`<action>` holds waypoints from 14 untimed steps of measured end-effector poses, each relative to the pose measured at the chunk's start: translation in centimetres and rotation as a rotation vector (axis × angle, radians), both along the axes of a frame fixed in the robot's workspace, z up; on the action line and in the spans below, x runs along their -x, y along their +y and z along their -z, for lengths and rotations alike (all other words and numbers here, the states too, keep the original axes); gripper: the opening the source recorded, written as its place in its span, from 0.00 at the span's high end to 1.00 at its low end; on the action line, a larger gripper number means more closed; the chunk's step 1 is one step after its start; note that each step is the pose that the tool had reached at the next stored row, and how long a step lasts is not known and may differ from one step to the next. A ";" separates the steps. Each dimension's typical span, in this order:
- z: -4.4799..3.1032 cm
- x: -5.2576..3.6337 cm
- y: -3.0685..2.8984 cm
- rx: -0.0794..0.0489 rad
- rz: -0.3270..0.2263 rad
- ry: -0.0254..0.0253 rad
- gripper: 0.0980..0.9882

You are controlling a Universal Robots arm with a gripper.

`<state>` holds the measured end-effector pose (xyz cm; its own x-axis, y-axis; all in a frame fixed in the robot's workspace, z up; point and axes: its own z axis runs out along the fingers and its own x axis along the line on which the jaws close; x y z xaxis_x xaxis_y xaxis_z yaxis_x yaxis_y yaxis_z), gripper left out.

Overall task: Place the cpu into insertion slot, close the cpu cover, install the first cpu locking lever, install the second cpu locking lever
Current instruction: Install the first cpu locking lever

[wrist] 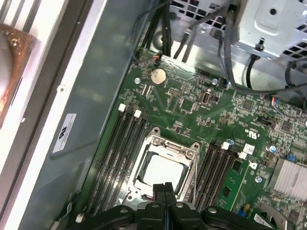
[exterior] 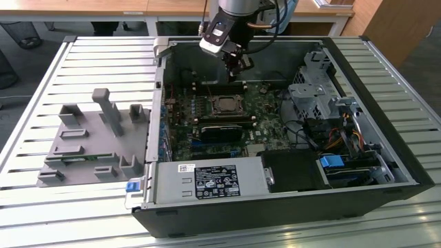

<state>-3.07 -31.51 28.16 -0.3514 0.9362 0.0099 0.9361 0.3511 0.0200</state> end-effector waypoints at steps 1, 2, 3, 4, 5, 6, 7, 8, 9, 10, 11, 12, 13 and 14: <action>0.00 0.00 0.00 0.000 -0.009 0.0000 0.99; 0.00 0.00 0.00 0.000 -0.021 0.0000 0.99; 0.00 0.00 0.00 0.000 -0.031 0.0000 0.99; 0.00 0.00 0.00 0.000 -0.039 0.0000 0.99; 0.00 0.00 0.00 0.000 -0.046 0.0000 0.99; 0.00 0.00 0.00 0.000 -0.054 0.0000 0.99; 0.00 0.00 0.00 0.000 -0.059 0.0000 0.99; 0.00 0.00 0.00 0.000 -0.064 0.0000 0.99; 0.00 0.00 0.00 0.000 -0.069 0.0000 0.99; 0.00 0.00 0.00 0.000 -0.075 0.0000 0.99; 0.00 0.00 0.00 0.000 -0.080 0.0000 0.99; 0.00 0.00 0.00 0.000 -0.085 0.0000 0.99; 0.00 0.00 0.00 0.000 -0.090 0.0000 0.99; 0.00 0.00 0.00 0.000 -0.095 0.0000 0.99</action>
<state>-3.07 -31.51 28.16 -0.4389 0.8985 0.0099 0.8984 0.4387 0.0200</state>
